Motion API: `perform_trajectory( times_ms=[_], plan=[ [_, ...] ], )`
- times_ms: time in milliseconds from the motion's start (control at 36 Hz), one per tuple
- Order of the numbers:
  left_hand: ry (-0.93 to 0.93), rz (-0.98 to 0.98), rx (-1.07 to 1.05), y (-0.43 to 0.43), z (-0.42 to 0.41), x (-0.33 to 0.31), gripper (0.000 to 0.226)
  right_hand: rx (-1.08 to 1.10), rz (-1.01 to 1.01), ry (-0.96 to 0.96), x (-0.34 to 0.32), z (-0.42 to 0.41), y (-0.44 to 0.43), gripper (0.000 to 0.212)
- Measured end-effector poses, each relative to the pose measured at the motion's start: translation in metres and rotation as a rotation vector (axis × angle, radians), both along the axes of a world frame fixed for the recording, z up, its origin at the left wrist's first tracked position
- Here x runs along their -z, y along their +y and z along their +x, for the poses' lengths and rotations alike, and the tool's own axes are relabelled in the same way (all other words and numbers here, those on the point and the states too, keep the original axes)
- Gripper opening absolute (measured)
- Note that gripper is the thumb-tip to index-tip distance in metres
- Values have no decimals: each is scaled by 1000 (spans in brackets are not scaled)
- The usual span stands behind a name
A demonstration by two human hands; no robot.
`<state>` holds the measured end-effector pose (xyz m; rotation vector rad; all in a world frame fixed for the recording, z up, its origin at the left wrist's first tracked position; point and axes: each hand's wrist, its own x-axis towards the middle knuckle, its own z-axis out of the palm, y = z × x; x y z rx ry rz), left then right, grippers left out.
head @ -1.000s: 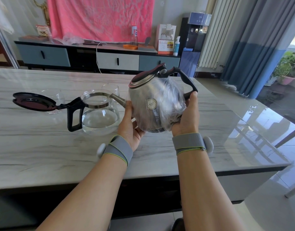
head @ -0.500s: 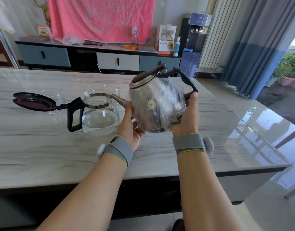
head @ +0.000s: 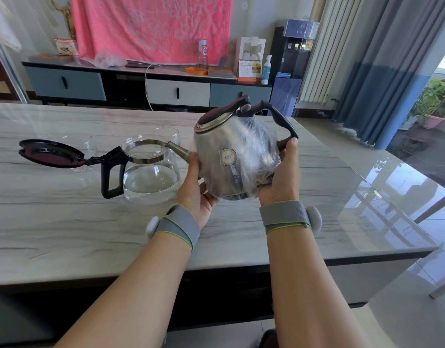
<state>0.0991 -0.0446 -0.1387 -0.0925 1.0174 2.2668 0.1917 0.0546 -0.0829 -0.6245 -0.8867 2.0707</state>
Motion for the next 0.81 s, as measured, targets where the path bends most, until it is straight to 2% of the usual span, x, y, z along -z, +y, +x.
perform_trajectory(
  times_ms=[806],
  plan=[
    [9, -3, -1, 0, 1, -1, 57, 21, -5, -14, -1, 0, 0, 39]
  ],
)
